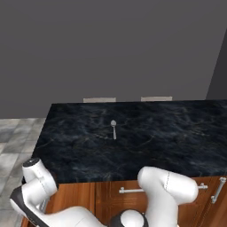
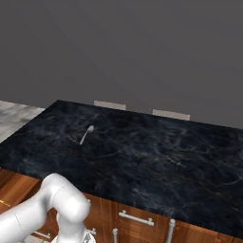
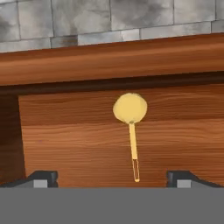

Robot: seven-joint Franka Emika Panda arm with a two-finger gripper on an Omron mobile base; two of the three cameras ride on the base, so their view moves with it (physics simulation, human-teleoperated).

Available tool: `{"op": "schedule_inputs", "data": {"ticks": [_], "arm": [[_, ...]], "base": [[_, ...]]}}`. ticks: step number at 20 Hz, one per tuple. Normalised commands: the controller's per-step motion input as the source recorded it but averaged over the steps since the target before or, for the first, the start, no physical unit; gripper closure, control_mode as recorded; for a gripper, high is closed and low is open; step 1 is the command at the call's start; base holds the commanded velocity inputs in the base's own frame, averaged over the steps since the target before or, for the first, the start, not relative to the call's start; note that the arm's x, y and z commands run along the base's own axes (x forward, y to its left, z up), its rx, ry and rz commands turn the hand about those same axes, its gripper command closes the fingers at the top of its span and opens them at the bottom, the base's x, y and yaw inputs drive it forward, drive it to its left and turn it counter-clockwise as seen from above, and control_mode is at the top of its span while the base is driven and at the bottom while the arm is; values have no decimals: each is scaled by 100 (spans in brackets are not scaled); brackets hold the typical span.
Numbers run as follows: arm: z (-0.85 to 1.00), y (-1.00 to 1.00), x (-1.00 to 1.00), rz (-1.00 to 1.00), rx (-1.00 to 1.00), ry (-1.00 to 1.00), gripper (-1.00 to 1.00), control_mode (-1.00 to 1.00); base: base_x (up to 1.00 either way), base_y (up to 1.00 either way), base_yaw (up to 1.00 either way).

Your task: Organize the utensils by type. Pick up the wooden spoons from the counter and place them in the open cabinet. Then pick up the metallic utensils from the counter and place them in the open drawer.

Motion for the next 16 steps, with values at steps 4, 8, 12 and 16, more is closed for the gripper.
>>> {"op": "schedule_inputs", "data": {"ticks": [4,8,12,16], "arm": [[79,-28,0,-30,-2,-10,-100,-100],[73,-39,1,-31,-1,-15,-100,-100],[63,-51,10,-23,0,-18,-100,-100],[46,-69,18,-11,0,-13,-100,-100]], "base": [[0,0,0],[0,0,0],[0,0,0],[0,0,0]]}}
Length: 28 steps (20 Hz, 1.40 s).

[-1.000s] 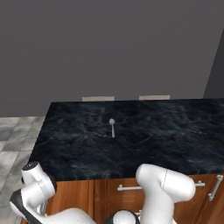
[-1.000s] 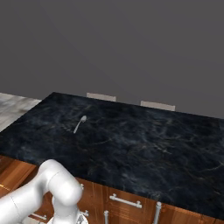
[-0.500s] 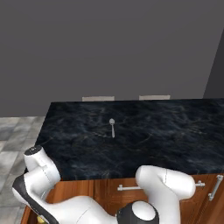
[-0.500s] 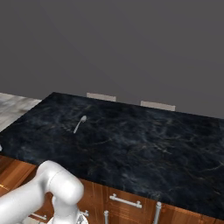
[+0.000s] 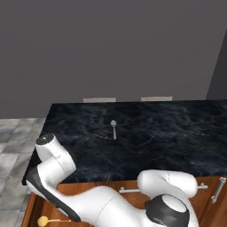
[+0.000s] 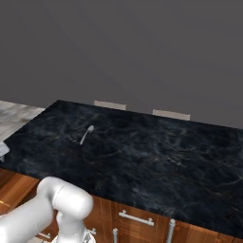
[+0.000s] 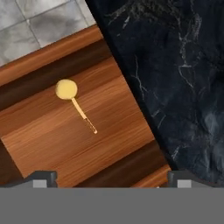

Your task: Organize the utensils by type. Pick up the wooden spoons from the counter and place them in the open cabinet. Then pick up the metallic utensils from the counter and place them in the open drawer.

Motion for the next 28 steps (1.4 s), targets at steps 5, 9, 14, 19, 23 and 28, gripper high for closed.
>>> {"op": "schedule_inputs", "data": {"ticks": [5,9,14,19,23,28], "arm": [[36,-73,29,-6,2,-8,-100,-100],[34,-70,38,-9,5,-4,-100,-100],[29,-63,44,-24,5,0,-100,-100],[25,-59,49,-24,9,0,-100,-100],[19,-59,56,-18,13,0,-100,-100],[5,-61,69,-7,12,0,-100,-100]], "base": [[0,0,0],[0,0,0],[0,0,0],[0,0,0],[0,0,0],[0,0,0]]}}
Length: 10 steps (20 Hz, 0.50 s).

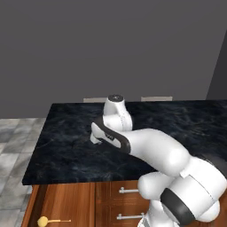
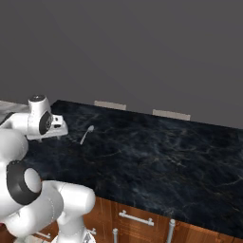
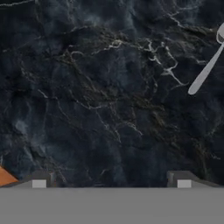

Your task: Organize the utensils by type. Pick up the wooden spoons from the counter and place them in the open cabinet. Then pick up the metallic utensils from the counter and place them in the open drawer.

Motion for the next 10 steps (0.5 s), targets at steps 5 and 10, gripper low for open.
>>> {"op": "schedule_inputs", "data": {"ticks": [5,10], "arm": [[12,-48,63,-9,3,-2,-100,-100],[29,-30,51,-24,-4,1,-100,-100]], "base": [[0,0,0],[0,0,0]]}}
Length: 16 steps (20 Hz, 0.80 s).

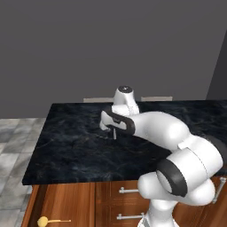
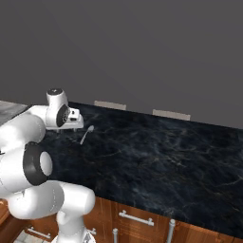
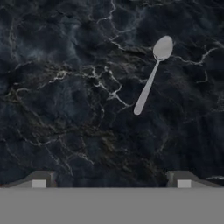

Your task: Organize the utensils by type. Pick up the wooden spoons from the counter and place them in the open cabinet. Then pick up the metallic utensils from the counter and place them in the open drawer.

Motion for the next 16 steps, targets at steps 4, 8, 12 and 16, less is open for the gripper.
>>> {"op": "schedule_inputs", "data": {"ticks": [4,8,12,16], "arm": [[9,-40,47,-32,-4,2,-100,-100],[-1,-42,43,-16,0,-3,-100,-100],[-13,-30,51,-7,3,-1,-100,-100],[-10,-3,45,0,6,-2,-100,-100]], "base": [[0,0,0],[0,0,0],[0,0,0],[0,0,0]]}}
